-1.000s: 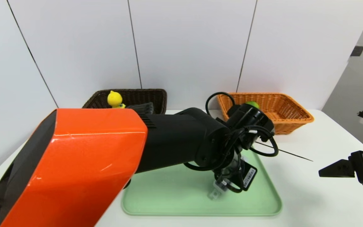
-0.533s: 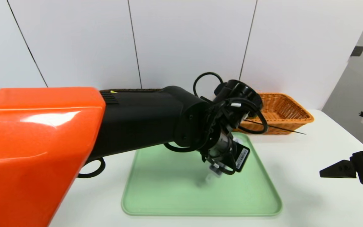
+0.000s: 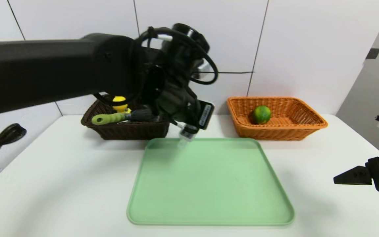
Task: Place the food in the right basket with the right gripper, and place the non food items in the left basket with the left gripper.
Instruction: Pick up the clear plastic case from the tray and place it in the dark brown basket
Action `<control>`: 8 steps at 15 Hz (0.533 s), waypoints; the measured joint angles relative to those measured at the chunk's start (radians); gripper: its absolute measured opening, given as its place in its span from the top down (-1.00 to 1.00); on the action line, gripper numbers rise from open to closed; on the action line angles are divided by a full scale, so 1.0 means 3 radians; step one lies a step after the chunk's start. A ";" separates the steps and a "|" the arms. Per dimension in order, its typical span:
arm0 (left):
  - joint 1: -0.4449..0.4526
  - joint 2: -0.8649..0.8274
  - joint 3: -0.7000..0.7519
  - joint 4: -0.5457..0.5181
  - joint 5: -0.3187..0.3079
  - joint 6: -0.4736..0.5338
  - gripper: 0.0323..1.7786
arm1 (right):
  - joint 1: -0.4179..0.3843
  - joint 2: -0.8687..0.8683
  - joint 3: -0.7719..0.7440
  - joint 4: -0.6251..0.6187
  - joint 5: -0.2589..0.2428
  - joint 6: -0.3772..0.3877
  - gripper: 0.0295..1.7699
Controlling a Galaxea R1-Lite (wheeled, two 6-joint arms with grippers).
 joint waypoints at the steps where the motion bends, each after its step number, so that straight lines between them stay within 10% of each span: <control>1: 0.0173 -0.0047 0.0000 -0.0010 -0.0006 0.0059 0.40 | 0.0000 0.0002 0.0000 -0.0001 0.0001 0.0001 -0.92; 8: 0.0870 -0.0031 0.0000 -0.0433 -0.0042 0.0287 0.40 | 0.0030 0.0052 0.0005 -0.0010 0.0006 -0.0004 -0.92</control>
